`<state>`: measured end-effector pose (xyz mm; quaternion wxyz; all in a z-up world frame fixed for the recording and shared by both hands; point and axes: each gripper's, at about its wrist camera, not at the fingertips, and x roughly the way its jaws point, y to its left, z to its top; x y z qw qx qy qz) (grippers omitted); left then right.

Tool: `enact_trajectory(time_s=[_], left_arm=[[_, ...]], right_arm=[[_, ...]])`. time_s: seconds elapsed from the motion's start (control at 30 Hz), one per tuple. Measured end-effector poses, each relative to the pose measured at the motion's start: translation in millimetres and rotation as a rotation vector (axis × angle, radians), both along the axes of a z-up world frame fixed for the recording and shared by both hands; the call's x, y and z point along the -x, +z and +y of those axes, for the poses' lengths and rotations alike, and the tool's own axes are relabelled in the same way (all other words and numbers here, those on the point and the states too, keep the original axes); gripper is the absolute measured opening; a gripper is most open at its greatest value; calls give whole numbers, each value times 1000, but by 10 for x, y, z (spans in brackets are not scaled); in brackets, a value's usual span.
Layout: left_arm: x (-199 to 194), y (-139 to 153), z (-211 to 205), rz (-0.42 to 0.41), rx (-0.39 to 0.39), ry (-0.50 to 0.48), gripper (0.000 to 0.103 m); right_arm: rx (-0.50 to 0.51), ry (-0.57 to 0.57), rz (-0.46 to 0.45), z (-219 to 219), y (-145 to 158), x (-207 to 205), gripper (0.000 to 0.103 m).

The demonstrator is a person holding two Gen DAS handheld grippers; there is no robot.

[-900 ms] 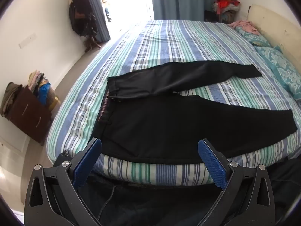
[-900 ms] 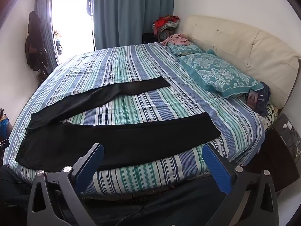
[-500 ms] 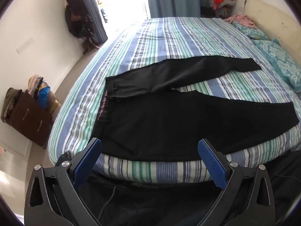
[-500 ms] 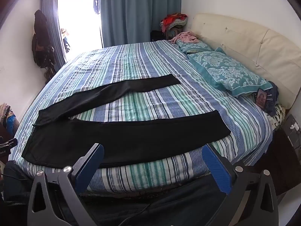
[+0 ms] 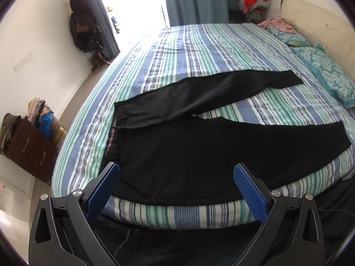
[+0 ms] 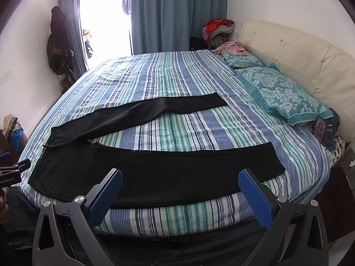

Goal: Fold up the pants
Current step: 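Move both tools toward the black trousers on the bed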

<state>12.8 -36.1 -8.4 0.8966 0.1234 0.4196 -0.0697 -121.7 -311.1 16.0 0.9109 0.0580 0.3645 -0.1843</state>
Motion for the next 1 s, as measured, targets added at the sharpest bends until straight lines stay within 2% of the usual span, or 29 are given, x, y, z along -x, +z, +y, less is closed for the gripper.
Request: enact_trajectory(time_s=[0.4,1.0], left_arm=[[2,-71,0,25,-6,12,102],[-27,-102,143,65,17,63,102]], right_arm=[[99,-112,94,-129,-73,12,103],[146,-136,146,-43,-135,-11,103]])
